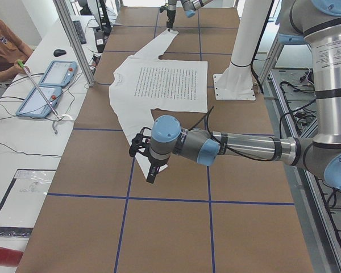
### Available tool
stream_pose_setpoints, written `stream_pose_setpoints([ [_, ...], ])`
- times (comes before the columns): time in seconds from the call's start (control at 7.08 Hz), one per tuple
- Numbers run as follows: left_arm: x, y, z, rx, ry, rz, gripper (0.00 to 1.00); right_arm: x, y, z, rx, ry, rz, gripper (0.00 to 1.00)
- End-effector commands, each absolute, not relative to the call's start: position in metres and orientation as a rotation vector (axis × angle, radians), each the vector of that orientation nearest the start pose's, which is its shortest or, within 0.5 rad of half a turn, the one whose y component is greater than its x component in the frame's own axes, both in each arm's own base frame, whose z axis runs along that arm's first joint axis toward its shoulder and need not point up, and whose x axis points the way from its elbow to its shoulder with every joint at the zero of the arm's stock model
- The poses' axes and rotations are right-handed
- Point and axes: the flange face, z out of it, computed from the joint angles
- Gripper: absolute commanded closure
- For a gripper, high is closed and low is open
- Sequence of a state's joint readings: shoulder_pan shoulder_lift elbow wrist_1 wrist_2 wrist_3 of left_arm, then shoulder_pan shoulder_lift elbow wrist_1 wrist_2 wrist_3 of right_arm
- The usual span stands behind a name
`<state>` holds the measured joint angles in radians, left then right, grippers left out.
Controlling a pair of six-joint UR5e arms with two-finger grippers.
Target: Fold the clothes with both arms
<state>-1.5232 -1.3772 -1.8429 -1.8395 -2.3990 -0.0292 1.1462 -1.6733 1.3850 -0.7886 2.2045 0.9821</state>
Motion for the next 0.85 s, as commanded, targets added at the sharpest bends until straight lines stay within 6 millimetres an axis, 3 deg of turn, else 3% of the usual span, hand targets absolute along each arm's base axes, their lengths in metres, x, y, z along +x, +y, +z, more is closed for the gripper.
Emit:
stream_pose_setpoints([
  [0.0, -0.04, -0.428, 0.578, 0.295, 0.83, 0.16, 0.0, -0.121, -0.449, 0.721, -0.035, -0.78, 0.385, 0.66],
  [0.14, -0.04, -0.428, 0.578, 0.295, 0.832, 0.161, 0.0, -0.121, -0.449, 0.72, -0.035, -0.782, 0.385, 1.0],
  [0.56, -0.04, -0.425, 0.581, 0.292, 0.832, 0.159, 0.0, -0.12, -0.45, 0.715, -0.03, -0.793, 0.379, 1.0],
  [0.71, -0.04, -0.425, 0.577, 0.298, 0.832, 0.162, 0.0, -0.113, -0.454, 0.7, -0.012, -0.821, 0.384, 1.0],
])
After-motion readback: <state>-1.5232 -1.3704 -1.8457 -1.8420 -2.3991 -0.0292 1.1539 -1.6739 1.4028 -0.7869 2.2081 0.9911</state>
